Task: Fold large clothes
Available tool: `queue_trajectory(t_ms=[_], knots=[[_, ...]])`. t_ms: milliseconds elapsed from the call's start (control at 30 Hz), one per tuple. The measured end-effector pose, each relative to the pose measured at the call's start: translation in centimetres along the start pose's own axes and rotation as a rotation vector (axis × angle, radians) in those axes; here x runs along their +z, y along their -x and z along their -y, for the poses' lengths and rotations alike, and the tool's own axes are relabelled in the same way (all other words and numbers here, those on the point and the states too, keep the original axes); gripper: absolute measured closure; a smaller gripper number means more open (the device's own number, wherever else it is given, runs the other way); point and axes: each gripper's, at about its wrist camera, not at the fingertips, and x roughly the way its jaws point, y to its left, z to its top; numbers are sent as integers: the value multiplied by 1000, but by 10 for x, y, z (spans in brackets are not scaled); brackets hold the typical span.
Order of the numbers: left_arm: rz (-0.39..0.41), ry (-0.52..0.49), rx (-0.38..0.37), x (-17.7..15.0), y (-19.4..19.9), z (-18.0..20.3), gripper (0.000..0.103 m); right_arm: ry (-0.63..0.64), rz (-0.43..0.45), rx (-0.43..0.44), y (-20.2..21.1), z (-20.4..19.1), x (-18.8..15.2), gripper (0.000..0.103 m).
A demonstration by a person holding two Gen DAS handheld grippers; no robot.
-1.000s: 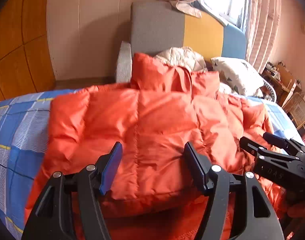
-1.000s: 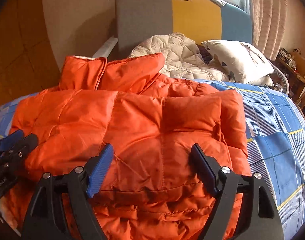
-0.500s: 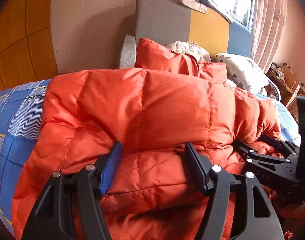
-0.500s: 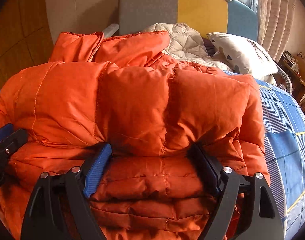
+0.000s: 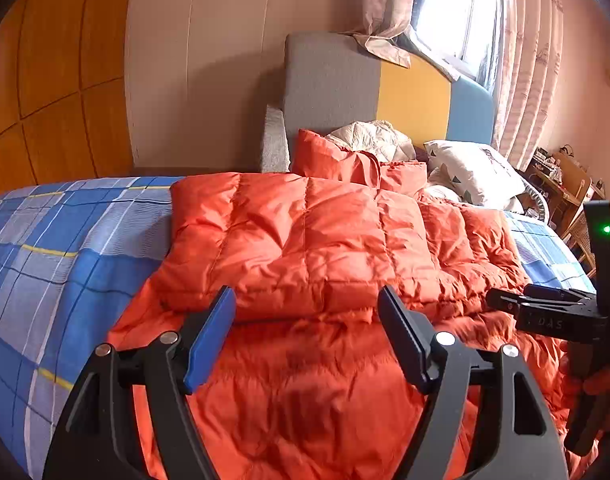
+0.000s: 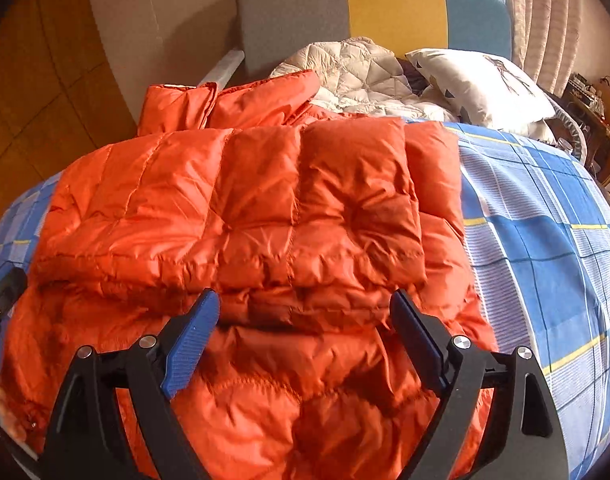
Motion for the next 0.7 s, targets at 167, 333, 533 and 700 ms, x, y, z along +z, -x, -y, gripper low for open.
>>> queue_trajectory(t_ms=[167,333,533,700], knots=[[13,-12,7,-19,28,-4,28,20,-28,-42,13,13,-27,16],[8,-9,15,-38,47,-10,27,42,-40,-63,27,24,-54,16],[-14,-10,24,-61,61,-19,27,62,-54,-60,41,33,-75,16],[-46,3,28,-80,68,-32,27,87,-66,-53,50,41,-95,16]])
